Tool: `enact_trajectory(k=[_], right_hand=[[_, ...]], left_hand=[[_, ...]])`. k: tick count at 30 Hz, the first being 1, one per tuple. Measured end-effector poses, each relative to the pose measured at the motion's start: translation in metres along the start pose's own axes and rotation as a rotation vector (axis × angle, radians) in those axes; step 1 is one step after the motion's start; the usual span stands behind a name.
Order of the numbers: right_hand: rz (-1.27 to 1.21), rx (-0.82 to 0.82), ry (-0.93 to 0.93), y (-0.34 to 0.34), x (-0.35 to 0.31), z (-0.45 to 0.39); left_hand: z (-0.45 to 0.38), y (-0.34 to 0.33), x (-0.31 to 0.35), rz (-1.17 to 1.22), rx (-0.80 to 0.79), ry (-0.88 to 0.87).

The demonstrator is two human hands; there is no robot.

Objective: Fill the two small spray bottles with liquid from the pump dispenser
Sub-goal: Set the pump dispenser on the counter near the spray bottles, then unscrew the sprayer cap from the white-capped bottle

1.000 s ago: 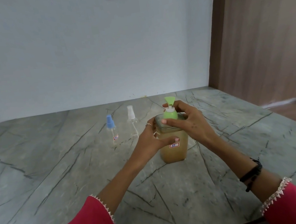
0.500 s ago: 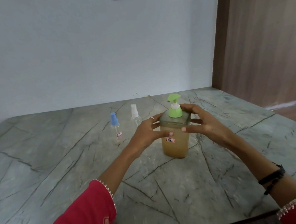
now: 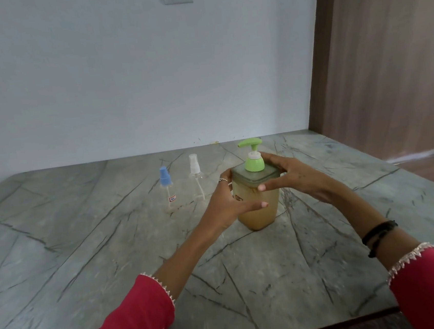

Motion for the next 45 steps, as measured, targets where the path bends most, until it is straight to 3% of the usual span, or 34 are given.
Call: enact_trajectory(k=[7, 19, 24, 26, 28, 31, 34, 38, 45], right_hand=[[0.054, 0.132, 0.042, 0.004, -0.003, 0.002], [0.210, 0.225, 0.043, 0.009, -0.001, 0.008], [0.099, 0.728, 0.374, 0.036, -0.060, 0.057], [0.064, 0.793, 0.531, 0.028, -0.090, 0.074], [-0.030, 0.703, 0.556, 0.003, -0.108, 0.074], [-0.153, 0.503, 0.423, -0.049, -0.109, 0.055], [-0.255, 0.393, 0.165, -0.093, -0.073, 0.026], [-0.312, 0.434, -0.193, -0.121, -0.011, -0.007], [-0.276, 0.502, -0.324, -0.126, 0.020, -0.049]], left_hand=[[0.001, -0.005, 0.006, 0.002, 0.042, -0.031], [0.002, -0.015, 0.004, -0.011, -0.078, -0.032], [0.015, 0.013, -0.003, -0.087, 0.081, -0.050], [0.023, 0.034, -0.001, -0.098, 0.180, -0.078], [0.030, 0.058, 0.000, -0.112, 0.297, -0.072], [0.032, 0.080, -0.009, -0.190, 0.398, -0.021], [0.029, 0.086, -0.014, -0.254, 0.405, -0.039], [0.015, 0.082, -0.016, -0.260, 0.362, -0.047], [-0.013, 0.088, -0.043, -0.195, 0.490, 0.085]])
Point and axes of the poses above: each hand's wrist, its own z-axis away from the middle knuckle, its own y-axis out of the back of the hand, x = y × z, the point moved 10 cm from there along -z, towards the middle knuckle, and after that the axes turned 6 degrees about x, right-handed, at the moved point
